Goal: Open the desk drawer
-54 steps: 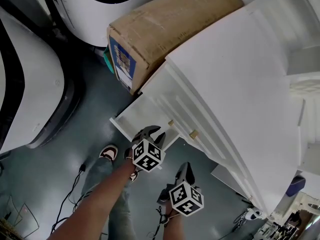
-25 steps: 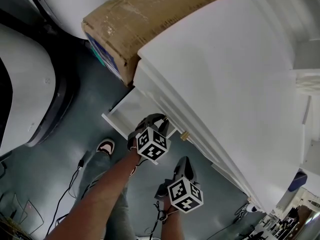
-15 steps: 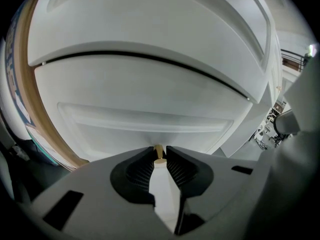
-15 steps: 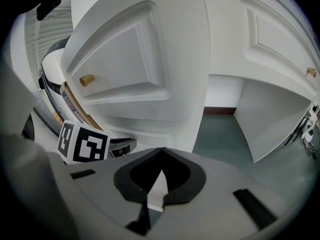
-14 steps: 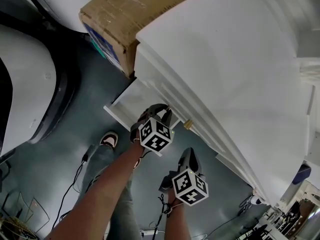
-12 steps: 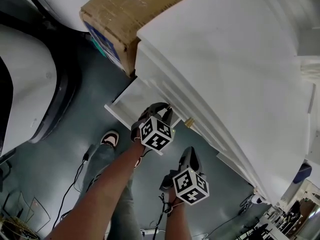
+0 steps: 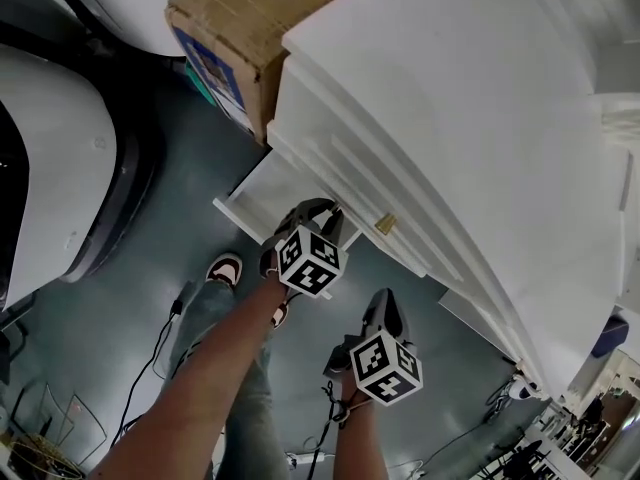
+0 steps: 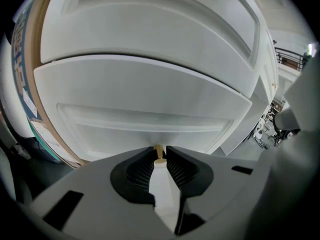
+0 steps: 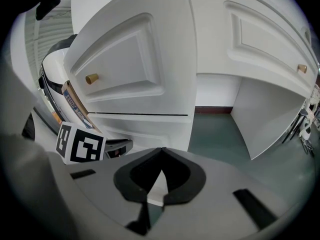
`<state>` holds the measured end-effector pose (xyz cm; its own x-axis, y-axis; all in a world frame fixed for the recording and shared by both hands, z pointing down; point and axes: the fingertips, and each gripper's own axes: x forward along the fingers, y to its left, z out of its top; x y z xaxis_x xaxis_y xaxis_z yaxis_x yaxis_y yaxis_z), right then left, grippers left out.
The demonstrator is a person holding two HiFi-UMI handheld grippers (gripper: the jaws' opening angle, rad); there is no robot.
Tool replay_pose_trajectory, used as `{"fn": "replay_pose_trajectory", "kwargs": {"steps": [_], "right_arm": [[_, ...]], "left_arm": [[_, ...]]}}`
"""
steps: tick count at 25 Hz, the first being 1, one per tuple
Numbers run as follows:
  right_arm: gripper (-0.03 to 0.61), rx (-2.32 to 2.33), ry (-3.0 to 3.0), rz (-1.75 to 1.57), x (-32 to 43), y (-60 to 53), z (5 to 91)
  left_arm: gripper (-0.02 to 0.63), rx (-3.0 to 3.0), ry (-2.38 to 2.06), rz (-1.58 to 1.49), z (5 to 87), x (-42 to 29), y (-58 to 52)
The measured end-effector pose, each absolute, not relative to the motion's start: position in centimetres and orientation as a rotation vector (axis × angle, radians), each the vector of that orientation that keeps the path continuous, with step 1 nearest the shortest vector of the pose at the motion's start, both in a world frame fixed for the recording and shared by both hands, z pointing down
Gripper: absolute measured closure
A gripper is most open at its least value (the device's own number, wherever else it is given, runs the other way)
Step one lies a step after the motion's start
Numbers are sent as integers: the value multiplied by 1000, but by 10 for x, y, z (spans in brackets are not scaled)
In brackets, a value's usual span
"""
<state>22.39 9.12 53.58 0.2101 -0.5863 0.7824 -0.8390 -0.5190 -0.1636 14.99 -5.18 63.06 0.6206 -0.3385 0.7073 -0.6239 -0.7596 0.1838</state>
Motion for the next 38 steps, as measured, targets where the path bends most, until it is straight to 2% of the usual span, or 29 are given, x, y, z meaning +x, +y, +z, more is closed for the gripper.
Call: {"fn": "replay_pose_trajectory", "kwargs": {"steps": [38], "right_arm": [[572,2243,-1282,1213,195,167,529]], "left_arm": [[525,2436,-731,1006,634,88,18]]}}
